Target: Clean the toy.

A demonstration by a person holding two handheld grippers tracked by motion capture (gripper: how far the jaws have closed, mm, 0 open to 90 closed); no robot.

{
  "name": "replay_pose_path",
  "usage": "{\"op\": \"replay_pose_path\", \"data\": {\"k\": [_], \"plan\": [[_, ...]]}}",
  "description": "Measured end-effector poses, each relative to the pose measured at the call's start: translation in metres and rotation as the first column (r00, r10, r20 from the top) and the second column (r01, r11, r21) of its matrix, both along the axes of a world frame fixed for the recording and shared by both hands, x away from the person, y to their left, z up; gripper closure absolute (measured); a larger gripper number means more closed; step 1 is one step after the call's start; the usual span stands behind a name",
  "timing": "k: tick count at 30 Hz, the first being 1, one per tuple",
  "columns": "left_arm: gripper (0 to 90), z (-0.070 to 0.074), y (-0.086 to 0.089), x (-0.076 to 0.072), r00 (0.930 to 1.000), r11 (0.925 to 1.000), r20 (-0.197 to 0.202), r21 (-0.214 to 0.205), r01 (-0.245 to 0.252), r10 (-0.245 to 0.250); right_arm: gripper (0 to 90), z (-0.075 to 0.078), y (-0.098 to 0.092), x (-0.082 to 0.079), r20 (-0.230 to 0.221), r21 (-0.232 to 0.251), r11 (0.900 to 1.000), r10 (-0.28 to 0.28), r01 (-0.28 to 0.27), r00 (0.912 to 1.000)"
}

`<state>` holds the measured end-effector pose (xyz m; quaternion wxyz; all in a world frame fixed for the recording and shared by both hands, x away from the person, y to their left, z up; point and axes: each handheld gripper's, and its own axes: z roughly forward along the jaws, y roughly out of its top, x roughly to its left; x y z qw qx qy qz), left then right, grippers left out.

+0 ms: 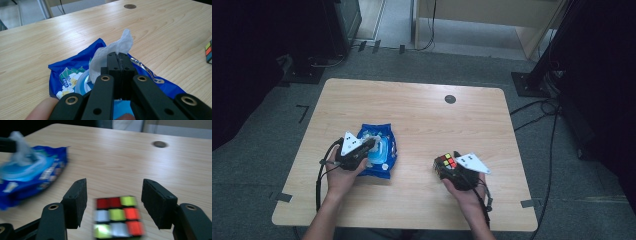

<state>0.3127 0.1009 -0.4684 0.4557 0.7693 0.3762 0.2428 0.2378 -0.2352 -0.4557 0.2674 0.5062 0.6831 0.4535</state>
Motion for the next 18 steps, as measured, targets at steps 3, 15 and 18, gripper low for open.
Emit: {"op": "replay_pose_path", "data": {"k": [3,15,18], "plan": [[90.0,0.0,0.0,-0.001,1.0,1.0,0.007,-0.006,0.002,-0.002,38.8,0.0,0.029,0.001,0.0,0.006,0.9982,0.06,-0.06,0.9982],[90.0,-0.001,-0.001,-0.004,0.9997,0.9992,0.009,-0.03,0.025,-0.024,48.6,-0.023,0.114,0.025,-0.061,0.082,0.9742,0.216,-0.21,0.9746],[90.0,-0.001,0.0,-0.004,0.9995,0.9989,0.009,-0.038,0.029,-0.029,49.4,-0.028,0.134,0.036,-0.077,0.092,0.9715,0.225,-0.218,0.9712]]}}
